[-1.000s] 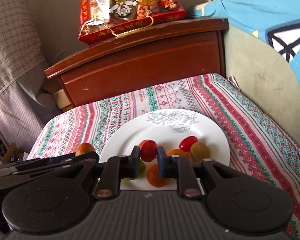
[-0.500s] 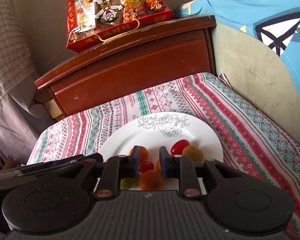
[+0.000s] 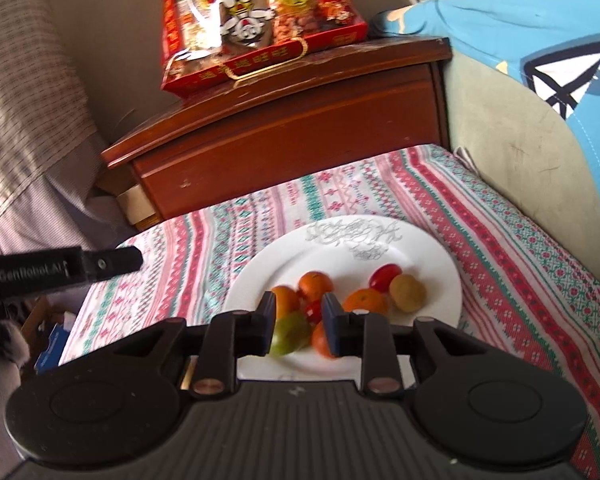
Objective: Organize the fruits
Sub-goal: 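Grasp a brown kiwi with the left gripper while the right gripper grasps a mandarin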
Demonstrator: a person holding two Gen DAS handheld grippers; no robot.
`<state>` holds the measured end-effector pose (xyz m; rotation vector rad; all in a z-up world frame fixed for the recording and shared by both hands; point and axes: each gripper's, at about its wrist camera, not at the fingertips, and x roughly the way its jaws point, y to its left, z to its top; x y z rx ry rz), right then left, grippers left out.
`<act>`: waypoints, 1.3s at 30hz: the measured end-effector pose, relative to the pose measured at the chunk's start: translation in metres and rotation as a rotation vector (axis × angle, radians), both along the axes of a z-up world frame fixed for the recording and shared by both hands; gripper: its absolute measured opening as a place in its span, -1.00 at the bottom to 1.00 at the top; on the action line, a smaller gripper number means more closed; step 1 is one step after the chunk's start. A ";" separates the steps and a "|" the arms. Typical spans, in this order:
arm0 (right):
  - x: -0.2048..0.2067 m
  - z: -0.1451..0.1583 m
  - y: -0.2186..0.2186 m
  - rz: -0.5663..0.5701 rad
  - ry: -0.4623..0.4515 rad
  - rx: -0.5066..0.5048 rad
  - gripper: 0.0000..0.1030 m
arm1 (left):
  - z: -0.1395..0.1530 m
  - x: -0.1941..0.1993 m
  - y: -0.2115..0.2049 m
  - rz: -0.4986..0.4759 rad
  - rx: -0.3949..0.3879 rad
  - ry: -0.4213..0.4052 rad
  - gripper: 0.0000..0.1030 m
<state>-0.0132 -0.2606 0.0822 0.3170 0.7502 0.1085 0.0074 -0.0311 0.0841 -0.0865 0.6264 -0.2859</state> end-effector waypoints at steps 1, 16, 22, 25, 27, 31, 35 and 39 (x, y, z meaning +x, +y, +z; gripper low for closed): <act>-0.002 0.000 0.002 0.009 0.002 0.000 -0.47 | 0.000 -0.002 0.005 0.013 -0.001 0.005 -0.28; -0.028 -0.020 0.051 0.206 0.082 0.032 -0.47 | -0.029 -0.021 0.043 0.069 -0.015 0.078 -0.28; -0.030 -0.028 0.068 0.258 0.095 0.019 -0.37 | -0.046 -0.022 0.048 0.046 -0.021 0.111 -0.28; -0.029 -0.032 0.075 0.279 0.100 0.014 -0.32 | -0.053 -0.020 0.048 0.040 -0.018 0.131 -0.28; -0.029 -0.033 0.078 0.287 0.100 0.007 -0.30 | -0.057 -0.020 0.048 0.035 -0.014 0.135 -0.28; -0.026 -0.036 0.084 0.299 0.096 -0.007 -0.27 | -0.062 -0.018 0.045 0.017 -0.009 0.137 -0.28; -0.022 -0.041 0.085 0.297 0.103 -0.013 -0.27 | -0.068 -0.016 0.041 -0.010 -0.006 0.140 -0.28; -0.020 -0.044 0.085 0.296 0.110 -0.011 -0.27 | -0.072 -0.015 0.034 -0.045 0.009 0.139 -0.28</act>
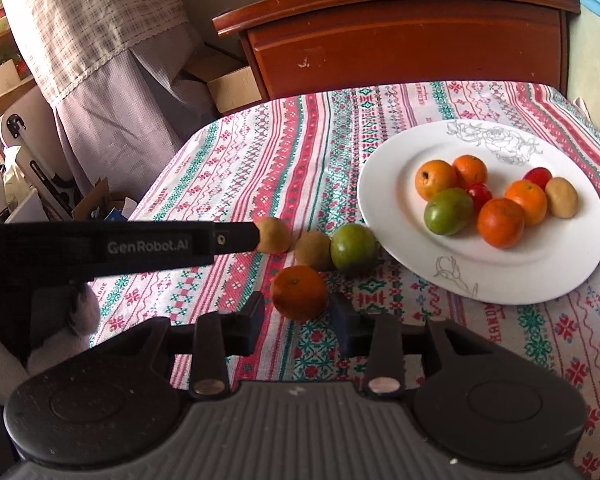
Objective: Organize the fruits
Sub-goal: 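Grasp a brown kiwi with the left gripper while the right gripper grasps a mandarin, then carry kiwi and mandarin onto the white plate and open both grippers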
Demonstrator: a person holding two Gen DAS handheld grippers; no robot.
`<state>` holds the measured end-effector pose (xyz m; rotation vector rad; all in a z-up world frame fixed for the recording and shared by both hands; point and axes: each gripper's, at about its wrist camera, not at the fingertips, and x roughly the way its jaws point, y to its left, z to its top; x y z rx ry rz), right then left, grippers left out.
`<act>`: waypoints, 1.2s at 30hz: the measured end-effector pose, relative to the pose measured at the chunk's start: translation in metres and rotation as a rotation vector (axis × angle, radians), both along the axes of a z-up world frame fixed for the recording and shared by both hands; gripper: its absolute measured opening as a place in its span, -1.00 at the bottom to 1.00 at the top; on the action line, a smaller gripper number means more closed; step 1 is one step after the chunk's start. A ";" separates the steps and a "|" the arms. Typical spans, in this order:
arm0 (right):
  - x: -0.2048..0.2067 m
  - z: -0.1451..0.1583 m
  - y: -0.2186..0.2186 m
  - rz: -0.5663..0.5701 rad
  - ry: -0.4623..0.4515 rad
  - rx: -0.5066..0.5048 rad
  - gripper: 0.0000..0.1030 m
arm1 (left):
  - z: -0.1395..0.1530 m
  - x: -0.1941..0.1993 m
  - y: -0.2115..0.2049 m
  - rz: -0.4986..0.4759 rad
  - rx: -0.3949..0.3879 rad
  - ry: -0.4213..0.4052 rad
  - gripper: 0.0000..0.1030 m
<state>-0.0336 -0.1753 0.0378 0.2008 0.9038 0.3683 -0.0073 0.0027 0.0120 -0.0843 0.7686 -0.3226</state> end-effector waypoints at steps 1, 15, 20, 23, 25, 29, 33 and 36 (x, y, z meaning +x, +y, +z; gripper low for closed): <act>0.000 0.000 0.000 0.002 -0.003 -0.002 -0.27 | -0.001 0.000 -0.002 -0.007 0.003 0.000 -0.28; -0.001 0.000 -0.008 -0.026 -0.007 -0.017 -0.38 | -0.015 0.004 -0.015 -0.043 0.046 -0.029 -0.28; 0.000 -0.001 -0.009 -0.034 -0.004 -0.016 -0.38 | -0.017 0.004 -0.020 -0.049 0.062 -0.063 -0.31; 0.000 -0.001 -0.010 -0.035 -0.003 -0.013 -0.38 | -0.018 0.003 -0.023 -0.063 0.082 -0.085 -0.37; 0.000 -0.001 -0.010 -0.038 -0.004 -0.015 -0.38 | -0.018 0.002 -0.025 -0.064 0.088 -0.090 -0.44; 0.000 -0.001 -0.013 -0.053 -0.007 -0.017 -0.39 | -0.017 0.001 -0.024 -0.050 0.083 -0.087 -0.50; 0.001 0.001 -0.020 -0.078 0.000 -0.001 -0.39 | -0.012 0.000 -0.025 -0.042 0.072 -0.098 -0.50; 0.001 0.007 -0.028 -0.096 -0.007 0.002 -0.39 | -0.002 -0.001 -0.028 -0.044 0.041 -0.120 -0.50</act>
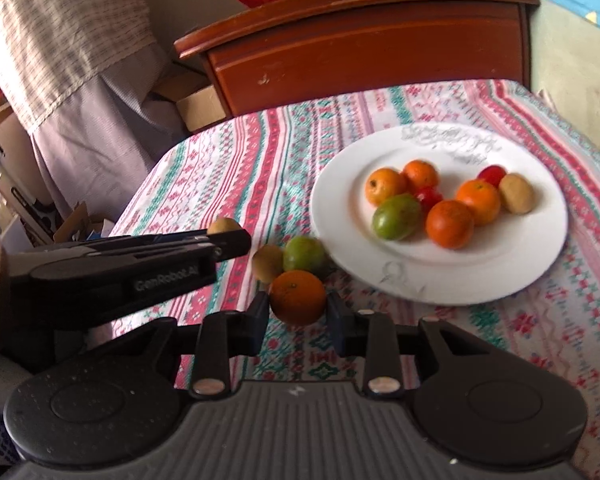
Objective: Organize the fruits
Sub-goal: 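Carry kiwi and mandarin onto the white plate and open both grippers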
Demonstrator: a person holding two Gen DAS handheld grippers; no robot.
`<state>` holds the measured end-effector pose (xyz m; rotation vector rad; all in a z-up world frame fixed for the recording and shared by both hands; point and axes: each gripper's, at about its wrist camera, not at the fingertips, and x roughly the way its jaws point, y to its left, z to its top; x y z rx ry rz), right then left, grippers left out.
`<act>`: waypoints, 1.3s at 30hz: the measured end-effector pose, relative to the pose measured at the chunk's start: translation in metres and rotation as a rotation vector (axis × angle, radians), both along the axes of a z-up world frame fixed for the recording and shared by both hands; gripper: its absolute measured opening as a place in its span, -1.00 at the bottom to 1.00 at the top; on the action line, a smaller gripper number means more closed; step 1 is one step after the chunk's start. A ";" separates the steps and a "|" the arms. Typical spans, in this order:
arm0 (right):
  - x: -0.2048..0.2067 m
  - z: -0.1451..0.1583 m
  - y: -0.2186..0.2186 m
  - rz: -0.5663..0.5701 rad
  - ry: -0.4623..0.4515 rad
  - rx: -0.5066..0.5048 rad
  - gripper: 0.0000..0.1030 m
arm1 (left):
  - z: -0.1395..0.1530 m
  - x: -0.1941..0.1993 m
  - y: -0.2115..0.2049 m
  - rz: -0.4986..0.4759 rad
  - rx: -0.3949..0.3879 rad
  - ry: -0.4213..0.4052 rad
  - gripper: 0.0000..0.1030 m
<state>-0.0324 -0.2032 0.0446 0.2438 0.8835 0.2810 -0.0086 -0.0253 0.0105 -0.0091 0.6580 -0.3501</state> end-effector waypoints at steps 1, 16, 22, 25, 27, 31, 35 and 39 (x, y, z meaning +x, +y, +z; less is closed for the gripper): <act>0.001 0.003 -0.003 -0.005 -0.010 -0.009 -0.39 | 0.004 0.000 -0.001 -0.003 -0.015 -0.007 -0.50; 0.052 0.035 -0.074 -0.118 -0.099 -0.099 -0.39 | 0.026 0.031 -0.052 -0.078 -0.045 -0.042 -0.50; 0.066 0.019 -0.084 -0.148 -0.055 -0.094 -0.39 | 0.017 0.045 -0.061 -0.087 -0.031 -0.015 -0.50; 0.070 0.013 -0.087 -0.165 -0.031 -0.072 -0.39 | 0.014 0.051 -0.066 -0.099 -0.023 -0.003 -0.50; 0.071 0.013 -0.087 -0.168 -0.028 -0.070 -0.37 | 0.013 0.054 -0.069 -0.105 -0.024 0.006 -0.50; 0.070 0.017 -0.084 -0.164 -0.043 -0.063 -0.34 | 0.014 0.055 -0.070 -0.098 -0.038 0.011 -0.44; 0.069 0.021 -0.080 -0.155 -0.056 -0.064 -0.34 | 0.023 0.055 -0.069 -0.088 -0.052 0.003 -0.43; 0.065 0.027 -0.077 -0.145 -0.070 -0.067 -0.34 | 0.034 0.051 -0.065 -0.075 -0.052 -0.011 -0.39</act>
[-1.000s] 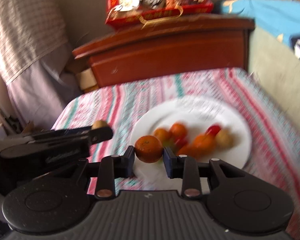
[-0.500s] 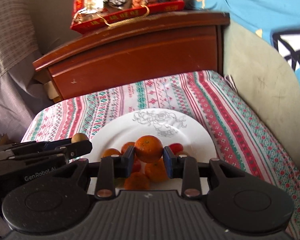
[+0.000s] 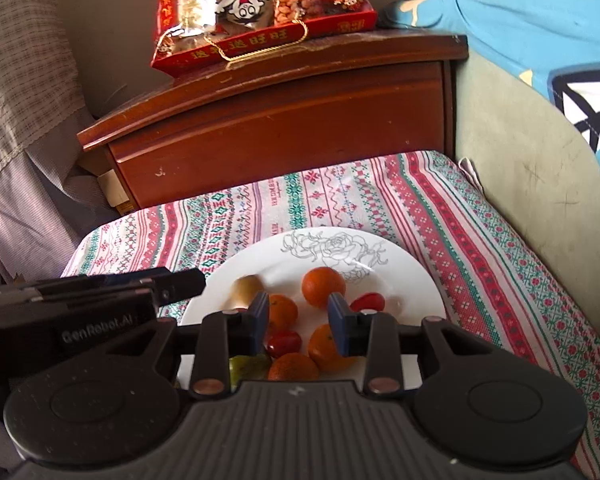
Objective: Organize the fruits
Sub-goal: 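Carry kiwi and mandarin onto the white plate and open both grippers, then grasp the last brown kiwi with the left gripper while the right gripper grasps a green lime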
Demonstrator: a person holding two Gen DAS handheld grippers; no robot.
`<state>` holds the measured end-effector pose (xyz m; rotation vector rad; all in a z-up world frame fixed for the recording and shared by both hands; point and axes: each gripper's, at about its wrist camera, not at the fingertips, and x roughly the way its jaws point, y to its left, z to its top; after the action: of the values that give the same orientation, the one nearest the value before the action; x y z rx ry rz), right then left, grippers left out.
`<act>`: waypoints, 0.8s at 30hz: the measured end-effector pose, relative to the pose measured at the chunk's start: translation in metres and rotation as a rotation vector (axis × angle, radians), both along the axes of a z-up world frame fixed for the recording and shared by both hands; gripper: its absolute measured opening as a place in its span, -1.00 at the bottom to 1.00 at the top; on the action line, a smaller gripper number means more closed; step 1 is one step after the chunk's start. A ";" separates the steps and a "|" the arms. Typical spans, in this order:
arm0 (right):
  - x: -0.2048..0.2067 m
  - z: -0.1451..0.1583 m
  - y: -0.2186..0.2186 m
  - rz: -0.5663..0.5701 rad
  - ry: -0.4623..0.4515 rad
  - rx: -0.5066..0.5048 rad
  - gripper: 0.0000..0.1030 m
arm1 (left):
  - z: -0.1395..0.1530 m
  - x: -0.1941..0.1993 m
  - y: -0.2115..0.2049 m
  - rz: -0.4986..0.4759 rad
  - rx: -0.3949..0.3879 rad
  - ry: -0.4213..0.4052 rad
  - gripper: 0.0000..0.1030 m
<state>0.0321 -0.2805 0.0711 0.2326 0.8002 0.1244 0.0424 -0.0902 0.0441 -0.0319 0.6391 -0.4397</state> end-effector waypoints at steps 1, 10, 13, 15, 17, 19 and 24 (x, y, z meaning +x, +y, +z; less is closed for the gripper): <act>-0.001 0.001 0.001 0.003 -0.001 0.001 -0.34 | 0.003 -0.002 0.002 0.001 -0.002 -0.004 -0.34; -0.014 0.006 0.006 0.009 -0.002 0.020 -0.34 | 0.012 -0.017 0.025 0.051 0.000 0.012 -0.27; -0.020 0.006 0.009 0.012 -0.003 0.028 -0.34 | 0.014 -0.022 0.036 0.080 -0.005 0.018 -0.26; -0.024 0.007 0.011 0.017 -0.001 0.036 -0.34 | 0.018 -0.025 0.043 0.099 -0.005 0.019 -0.26; -0.027 0.008 0.014 0.022 -0.002 0.042 -0.34 | 0.021 -0.030 0.051 0.118 -0.014 0.014 -0.25; -0.031 0.009 0.018 0.032 -0.006 0.041 -0.34 | 0.023 -0.035 0.057 0.133 -0.024 0.014 -0.24; -0.040 0.013 0.030 0.073 -0.020 0.040 -0.34 | 0.024 -0.049 0.070 0.163 -0.032 0.023 -0.21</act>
<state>-0.0078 -0.2506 0.0837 0.2395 0.7872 0.2109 -0.0065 -0.0201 0.0683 -0.1189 0.6467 -0.2919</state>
